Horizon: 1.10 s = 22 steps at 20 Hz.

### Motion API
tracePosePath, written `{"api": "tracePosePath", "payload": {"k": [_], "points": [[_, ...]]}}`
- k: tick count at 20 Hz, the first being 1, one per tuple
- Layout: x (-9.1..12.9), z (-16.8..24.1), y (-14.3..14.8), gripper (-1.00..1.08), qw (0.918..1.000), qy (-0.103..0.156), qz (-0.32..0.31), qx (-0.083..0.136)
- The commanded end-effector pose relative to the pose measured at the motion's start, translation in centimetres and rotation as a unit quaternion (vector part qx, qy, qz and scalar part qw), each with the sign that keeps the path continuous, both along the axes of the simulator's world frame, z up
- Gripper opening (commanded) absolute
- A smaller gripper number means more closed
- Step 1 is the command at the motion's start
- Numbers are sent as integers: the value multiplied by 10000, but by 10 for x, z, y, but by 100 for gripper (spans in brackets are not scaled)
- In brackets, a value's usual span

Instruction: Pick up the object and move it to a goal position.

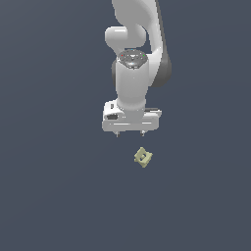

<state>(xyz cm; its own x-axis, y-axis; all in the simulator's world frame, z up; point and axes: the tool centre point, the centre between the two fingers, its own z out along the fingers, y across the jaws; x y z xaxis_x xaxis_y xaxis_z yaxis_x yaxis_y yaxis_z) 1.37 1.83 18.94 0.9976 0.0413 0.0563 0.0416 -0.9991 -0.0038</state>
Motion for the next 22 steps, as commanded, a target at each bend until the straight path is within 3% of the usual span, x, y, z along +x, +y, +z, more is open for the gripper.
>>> {"api": "tracePosePath", "payload": {"k": [1,11,22], "points": [[0,0,0,100,10000,0,0,0],[3,-4,6,100,9997,-28,204,-157],[5,-10,9,100,9999,-8,-41,-122]]}}
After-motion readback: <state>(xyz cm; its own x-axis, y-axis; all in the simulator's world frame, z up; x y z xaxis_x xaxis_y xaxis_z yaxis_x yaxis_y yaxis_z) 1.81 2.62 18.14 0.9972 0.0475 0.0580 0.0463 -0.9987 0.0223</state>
